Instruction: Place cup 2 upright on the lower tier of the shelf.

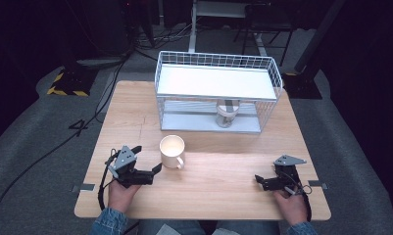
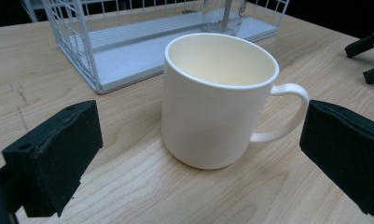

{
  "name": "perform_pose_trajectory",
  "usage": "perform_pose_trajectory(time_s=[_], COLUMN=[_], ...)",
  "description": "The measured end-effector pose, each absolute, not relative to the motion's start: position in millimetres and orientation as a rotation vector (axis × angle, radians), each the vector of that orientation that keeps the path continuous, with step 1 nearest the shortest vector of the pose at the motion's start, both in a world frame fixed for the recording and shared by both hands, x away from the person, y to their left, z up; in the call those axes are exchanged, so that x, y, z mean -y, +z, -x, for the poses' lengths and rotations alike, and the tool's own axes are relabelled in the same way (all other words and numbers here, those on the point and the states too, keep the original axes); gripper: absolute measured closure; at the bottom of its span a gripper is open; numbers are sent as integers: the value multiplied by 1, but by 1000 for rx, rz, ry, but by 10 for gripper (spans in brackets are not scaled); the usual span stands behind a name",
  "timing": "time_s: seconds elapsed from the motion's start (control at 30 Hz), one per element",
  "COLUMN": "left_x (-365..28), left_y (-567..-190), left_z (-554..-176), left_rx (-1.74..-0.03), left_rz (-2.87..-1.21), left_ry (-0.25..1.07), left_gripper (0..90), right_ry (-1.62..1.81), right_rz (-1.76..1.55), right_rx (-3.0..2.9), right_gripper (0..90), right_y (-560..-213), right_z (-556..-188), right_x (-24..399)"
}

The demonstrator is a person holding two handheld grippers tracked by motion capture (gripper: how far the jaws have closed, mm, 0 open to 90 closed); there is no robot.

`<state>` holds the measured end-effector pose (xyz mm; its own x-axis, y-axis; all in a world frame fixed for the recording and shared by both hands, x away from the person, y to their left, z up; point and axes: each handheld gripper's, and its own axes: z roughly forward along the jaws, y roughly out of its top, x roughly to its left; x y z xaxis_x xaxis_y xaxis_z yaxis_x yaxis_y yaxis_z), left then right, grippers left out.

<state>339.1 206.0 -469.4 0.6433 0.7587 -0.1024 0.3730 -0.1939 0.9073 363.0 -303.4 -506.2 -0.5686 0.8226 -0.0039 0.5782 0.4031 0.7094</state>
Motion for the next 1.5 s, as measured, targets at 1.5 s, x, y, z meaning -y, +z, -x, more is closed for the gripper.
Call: perform_pose_trajectory(time_s=[1.5], left_x=[-150], left_y=[-499], left_z=[-397], left_rx=[-913], left_rz=[-1934], left_ry=[334], left_gripper=[2], right_ry=[954], right_rz=[-1214], right_rx=[-2305], right_gripper=[1], right_y=[-506], right_z=[-363], right_x=[303])
